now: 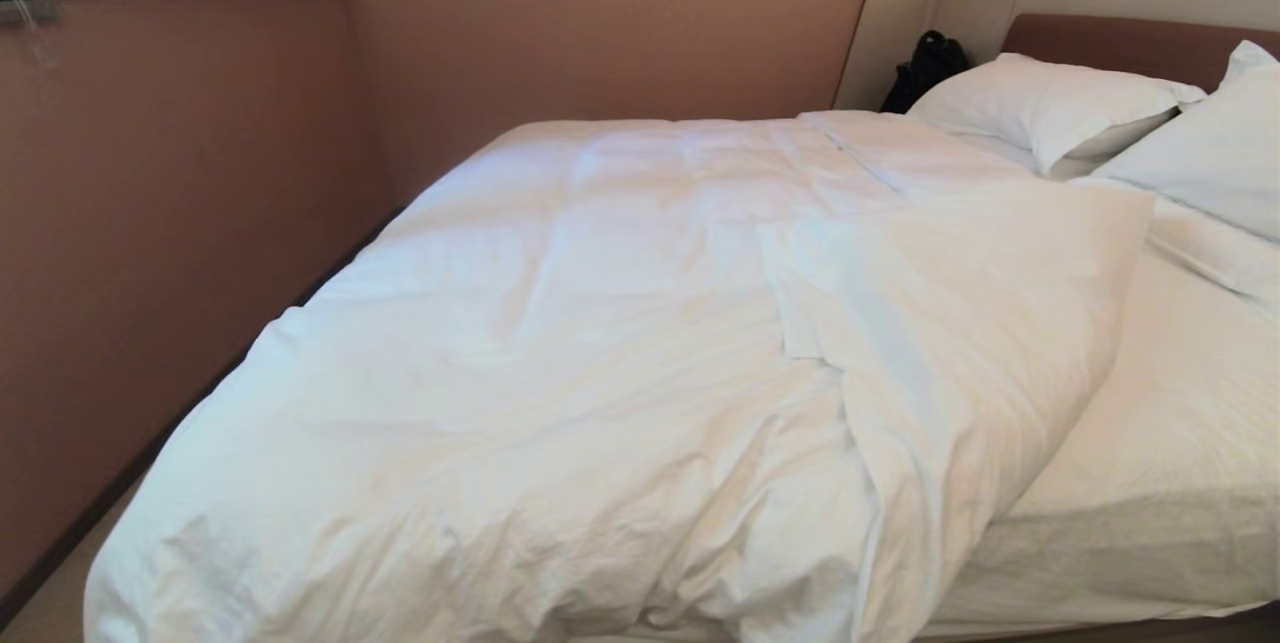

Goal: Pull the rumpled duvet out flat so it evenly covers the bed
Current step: Hold the folded corner of the quilt

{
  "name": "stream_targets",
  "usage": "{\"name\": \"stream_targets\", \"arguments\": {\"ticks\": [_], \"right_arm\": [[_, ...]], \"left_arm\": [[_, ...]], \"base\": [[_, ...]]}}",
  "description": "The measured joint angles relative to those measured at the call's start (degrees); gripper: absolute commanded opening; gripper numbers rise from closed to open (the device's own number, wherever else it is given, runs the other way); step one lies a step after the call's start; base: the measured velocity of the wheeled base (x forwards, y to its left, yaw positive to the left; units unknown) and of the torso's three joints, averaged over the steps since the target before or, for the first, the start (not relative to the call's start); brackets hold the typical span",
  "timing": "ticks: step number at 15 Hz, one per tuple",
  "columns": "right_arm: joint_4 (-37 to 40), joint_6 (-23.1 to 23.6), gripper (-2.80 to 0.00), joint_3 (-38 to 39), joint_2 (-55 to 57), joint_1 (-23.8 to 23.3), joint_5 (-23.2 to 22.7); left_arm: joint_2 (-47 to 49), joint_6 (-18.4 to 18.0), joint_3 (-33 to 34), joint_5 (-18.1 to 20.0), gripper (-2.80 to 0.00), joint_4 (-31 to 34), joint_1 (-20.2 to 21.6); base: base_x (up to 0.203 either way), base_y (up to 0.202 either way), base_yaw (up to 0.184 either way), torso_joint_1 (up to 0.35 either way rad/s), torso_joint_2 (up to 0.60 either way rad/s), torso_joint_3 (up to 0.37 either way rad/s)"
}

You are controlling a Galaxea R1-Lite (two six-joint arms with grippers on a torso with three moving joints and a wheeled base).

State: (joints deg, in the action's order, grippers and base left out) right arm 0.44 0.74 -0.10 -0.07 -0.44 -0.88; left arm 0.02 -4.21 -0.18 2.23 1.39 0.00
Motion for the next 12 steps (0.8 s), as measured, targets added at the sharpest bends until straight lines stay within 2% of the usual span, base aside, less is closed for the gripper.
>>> {"name": "stream_targets", "arguments": {"ticks": [12], "right_arm": [[0.0,0.0,-2.8,0.0,0.0,0.0,0.0]], "left_arm": [[0.0,0.4,0.1,0.0,-2.8,0.0,0.0]], "base": [[0.0,-0.195,0.0,0.002,0.0,0.002]]}}
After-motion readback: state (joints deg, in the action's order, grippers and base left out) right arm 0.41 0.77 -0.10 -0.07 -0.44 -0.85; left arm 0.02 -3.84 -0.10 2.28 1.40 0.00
